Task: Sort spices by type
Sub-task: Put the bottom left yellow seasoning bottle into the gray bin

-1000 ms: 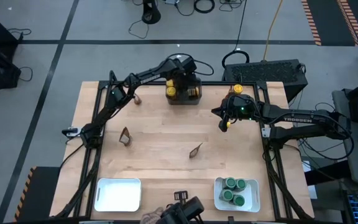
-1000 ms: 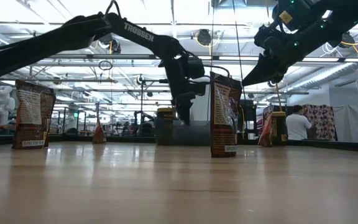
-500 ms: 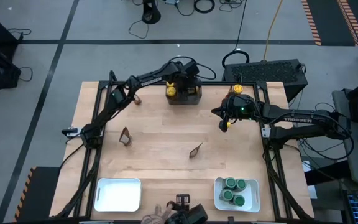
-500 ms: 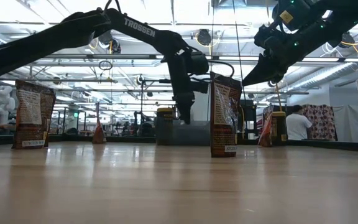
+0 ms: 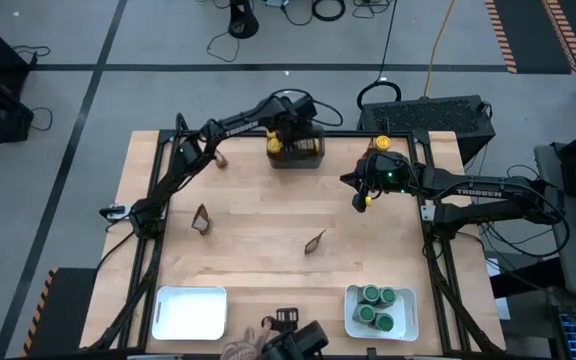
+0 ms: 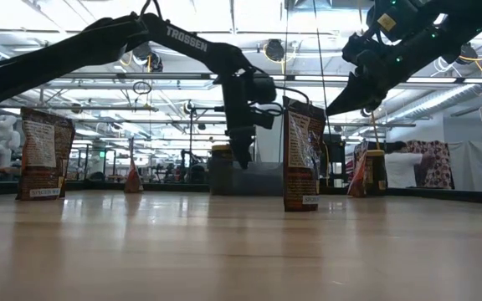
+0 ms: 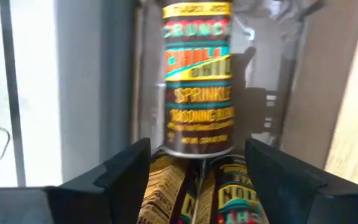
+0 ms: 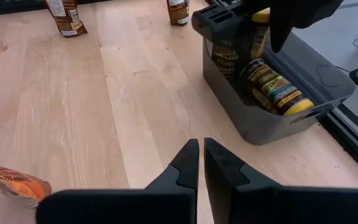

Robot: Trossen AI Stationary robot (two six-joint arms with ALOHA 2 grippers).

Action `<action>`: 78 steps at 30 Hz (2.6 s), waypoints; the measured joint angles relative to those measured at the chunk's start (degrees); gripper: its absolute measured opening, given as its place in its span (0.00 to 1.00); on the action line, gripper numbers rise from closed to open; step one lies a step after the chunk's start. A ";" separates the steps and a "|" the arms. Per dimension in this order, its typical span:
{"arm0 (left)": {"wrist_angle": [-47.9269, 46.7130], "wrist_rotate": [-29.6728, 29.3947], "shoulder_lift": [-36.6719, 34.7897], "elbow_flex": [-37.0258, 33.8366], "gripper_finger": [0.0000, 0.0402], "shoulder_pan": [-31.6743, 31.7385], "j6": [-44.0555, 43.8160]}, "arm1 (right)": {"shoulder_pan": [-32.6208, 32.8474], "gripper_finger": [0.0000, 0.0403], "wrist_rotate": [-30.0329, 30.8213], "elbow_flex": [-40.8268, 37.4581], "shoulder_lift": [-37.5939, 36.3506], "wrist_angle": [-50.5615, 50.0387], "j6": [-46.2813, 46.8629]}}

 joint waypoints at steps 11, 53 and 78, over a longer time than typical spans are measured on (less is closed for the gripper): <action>3.72 1.06 -0.14 -5.85 0.66 0.66 1.99 | 0.00 0.02 0.00 0.01 0.00 -0.93 0.19; 3.07 6.90 0.02 -4.76 0.66 2.69 -11.75 | 0.02 0.02 -0.01 0.01 0.00 -0.85 1.30; 4.21 9.31 -1.07 -3.40 0.66 2.78 -11.75 | 0.00 0.02 -0.02 0.01 0.00 -0.78 -0.59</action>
